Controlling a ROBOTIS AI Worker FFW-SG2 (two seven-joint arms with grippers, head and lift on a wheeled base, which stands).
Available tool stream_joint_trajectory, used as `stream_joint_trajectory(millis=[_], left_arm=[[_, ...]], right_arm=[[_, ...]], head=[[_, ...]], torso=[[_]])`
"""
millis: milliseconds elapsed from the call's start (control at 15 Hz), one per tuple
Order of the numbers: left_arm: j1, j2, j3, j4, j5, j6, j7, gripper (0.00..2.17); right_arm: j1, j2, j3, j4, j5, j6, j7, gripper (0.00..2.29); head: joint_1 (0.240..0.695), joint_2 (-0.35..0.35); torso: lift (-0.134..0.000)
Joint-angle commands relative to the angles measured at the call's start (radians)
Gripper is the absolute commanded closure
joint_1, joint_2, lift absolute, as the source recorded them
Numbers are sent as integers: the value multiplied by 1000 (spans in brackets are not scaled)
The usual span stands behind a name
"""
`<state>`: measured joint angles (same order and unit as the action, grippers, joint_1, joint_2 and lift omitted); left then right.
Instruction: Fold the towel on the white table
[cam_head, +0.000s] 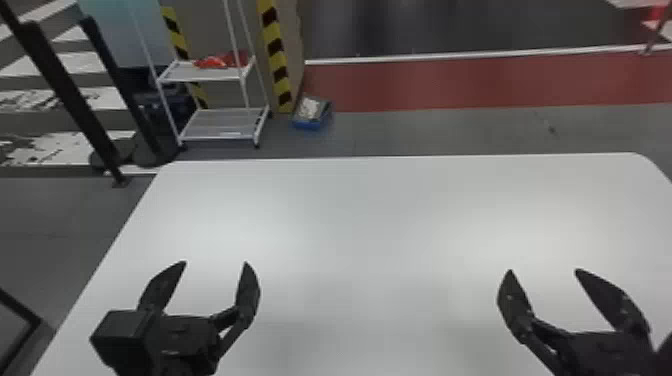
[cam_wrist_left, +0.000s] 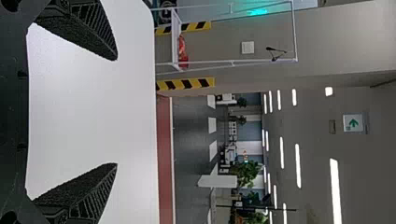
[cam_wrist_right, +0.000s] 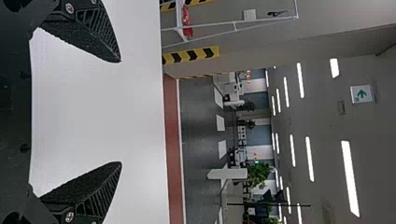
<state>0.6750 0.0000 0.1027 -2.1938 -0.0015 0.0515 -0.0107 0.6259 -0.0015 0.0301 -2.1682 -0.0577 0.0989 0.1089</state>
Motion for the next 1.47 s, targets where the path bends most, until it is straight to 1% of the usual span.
stream_joint_trajectory(millis=[0, 1400], left_arm=[[0, -3, -1, 0, 0, 0, 0, 63], [3, -3, -6, 6, 5, 6, -8, 63]], right_arm=[[0, 2, -1, 2, -1, -1, 0, 97], [6, 2, -1, 7, -2, -23, 0, 97]], head=[[695, 131], [695, 125]], torso=[[-126], [-126]])
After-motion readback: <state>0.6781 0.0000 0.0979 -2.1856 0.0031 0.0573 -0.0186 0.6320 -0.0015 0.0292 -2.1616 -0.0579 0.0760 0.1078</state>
